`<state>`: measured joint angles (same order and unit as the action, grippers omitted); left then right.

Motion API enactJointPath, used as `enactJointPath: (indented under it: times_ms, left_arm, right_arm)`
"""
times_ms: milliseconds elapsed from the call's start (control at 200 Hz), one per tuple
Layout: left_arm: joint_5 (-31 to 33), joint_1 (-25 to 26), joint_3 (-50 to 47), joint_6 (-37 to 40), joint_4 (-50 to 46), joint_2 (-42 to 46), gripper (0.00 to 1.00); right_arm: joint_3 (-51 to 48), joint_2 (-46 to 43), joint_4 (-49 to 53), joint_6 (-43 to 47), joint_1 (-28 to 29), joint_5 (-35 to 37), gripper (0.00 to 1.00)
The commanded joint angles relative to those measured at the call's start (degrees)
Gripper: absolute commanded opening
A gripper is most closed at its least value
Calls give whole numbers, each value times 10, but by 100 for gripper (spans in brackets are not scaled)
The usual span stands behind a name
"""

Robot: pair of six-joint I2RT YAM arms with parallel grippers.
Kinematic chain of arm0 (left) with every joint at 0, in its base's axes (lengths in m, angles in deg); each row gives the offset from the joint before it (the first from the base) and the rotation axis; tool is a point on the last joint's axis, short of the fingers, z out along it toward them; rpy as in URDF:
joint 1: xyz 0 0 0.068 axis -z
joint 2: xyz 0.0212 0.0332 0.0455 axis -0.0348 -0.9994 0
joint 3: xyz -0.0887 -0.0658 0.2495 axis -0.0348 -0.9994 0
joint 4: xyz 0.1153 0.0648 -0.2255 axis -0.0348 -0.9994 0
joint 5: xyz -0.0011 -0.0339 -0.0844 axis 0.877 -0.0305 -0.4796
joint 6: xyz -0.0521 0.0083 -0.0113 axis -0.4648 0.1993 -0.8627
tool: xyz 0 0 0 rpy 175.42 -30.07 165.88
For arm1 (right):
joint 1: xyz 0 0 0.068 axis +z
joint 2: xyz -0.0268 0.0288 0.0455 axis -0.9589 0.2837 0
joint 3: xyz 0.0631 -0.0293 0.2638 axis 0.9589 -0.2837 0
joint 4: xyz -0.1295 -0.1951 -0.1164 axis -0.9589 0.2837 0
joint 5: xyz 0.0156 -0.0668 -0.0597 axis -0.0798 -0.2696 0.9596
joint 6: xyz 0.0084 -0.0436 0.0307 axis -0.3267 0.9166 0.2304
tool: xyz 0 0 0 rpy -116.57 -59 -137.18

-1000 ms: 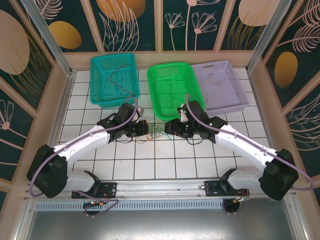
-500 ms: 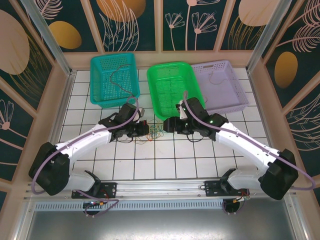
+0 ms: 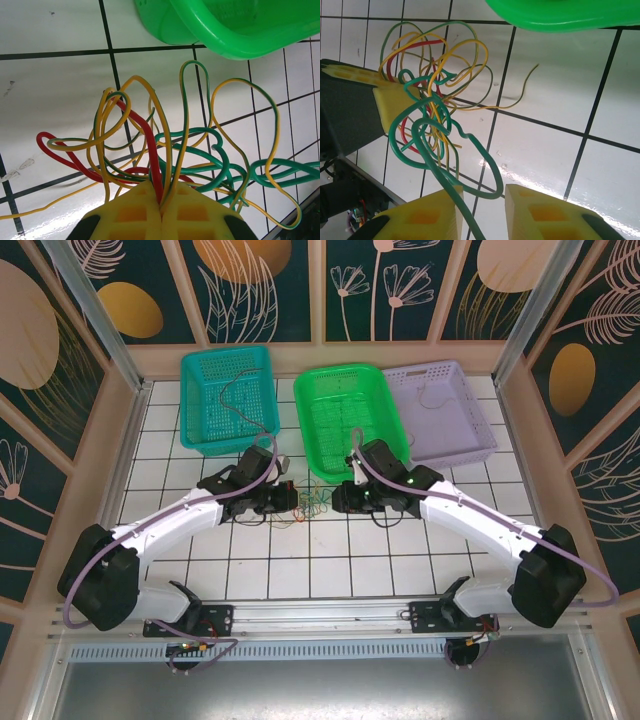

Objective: Untangle the cables

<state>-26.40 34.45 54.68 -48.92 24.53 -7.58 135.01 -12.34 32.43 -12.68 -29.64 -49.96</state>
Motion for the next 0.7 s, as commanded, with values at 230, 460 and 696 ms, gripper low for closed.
enactJointPath:
  times_ms: [230, 460, 696]
  left_arm:
    - [187, 5, 30, 7, -130, 3, 0]
    - [290, 5, 21, -4, -168, 19, 0]
    - [334, 5, -2, -16, -181, 20, 0]
  right_arm:
    - [1, -102, 91, -31, -74, 137, 0]
    - [0, -144, 127, -35, -122, 121, 0]
    - [64, -172, 193, -69, -192, 212, 0]
